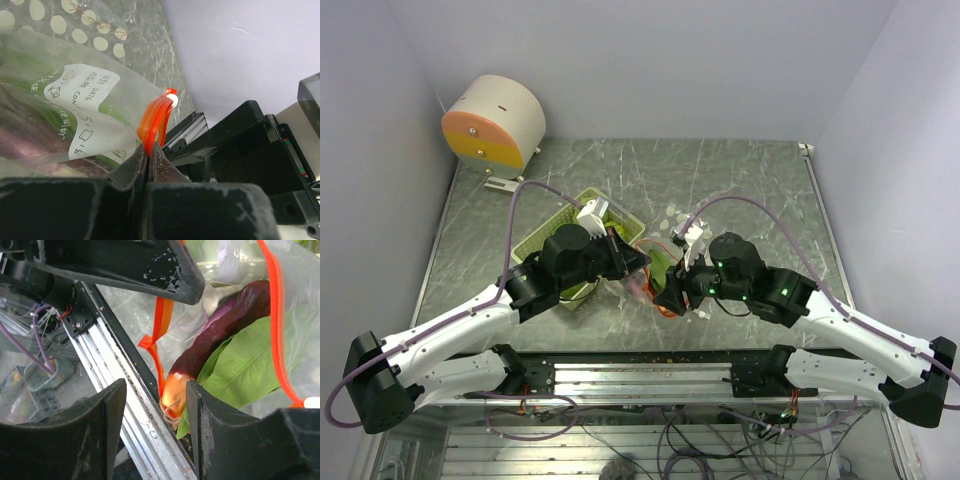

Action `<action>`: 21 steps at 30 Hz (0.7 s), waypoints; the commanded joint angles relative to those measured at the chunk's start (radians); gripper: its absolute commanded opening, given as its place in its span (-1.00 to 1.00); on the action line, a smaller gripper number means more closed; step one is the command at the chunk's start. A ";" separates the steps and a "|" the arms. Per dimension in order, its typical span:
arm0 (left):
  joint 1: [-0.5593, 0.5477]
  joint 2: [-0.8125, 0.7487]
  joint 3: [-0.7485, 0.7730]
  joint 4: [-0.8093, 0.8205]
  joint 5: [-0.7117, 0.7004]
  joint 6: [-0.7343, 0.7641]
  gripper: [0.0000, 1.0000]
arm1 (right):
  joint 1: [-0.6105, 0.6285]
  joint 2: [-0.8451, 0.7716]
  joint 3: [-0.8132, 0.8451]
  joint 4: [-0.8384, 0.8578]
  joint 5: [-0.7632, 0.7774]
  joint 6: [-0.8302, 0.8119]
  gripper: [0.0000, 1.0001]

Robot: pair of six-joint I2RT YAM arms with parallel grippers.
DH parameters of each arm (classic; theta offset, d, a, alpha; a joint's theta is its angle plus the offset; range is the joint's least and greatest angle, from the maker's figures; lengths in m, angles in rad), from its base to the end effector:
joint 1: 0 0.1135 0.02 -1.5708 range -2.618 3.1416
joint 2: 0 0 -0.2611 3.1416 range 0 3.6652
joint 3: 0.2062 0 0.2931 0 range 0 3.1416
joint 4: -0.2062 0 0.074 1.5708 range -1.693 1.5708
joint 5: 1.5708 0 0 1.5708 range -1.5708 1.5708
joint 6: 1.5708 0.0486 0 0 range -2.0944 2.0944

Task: Place the food in the zip-top bag and seal the zipper
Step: Adjust the zipper food storage bag at the center of the board.

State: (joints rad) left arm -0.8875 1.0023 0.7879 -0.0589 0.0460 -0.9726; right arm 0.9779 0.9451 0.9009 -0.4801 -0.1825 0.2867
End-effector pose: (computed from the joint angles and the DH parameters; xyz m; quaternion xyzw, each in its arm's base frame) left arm 0.1817 -0.2267 0.2981 -0.0200 0.7965 -0.4952 0.3464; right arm 0.1390 0.2220 0.3114 -0.3350 0.7962 0.3578 0.3548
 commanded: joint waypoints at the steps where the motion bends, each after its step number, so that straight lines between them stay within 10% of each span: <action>1: -0.004 -0.014 0.043 0.021 -0.020 0.002 -0.86 | 0.010 -0.004 -0.017 0.129 0.068 0.103 0.03; 12: -0.002 -0.019 0.029 0.034 -0.023 -0.005 -0.86 | 0.014 0.067 -0.049 0.217 0.110 0.240 0.03; 21: -0.003 -0.021 0.038 0.030 -0.026 -0.001 -0.86 | 0.015 0.072 -0.067 0.226 0.176 0.287 -0.39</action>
State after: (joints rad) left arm -0.8875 1.0012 0.7887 -0.0593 0.0299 -0.9760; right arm 0.9890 1.0248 0.8394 -0.2829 -0.0608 0.5419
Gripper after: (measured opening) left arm 0.080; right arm 0.350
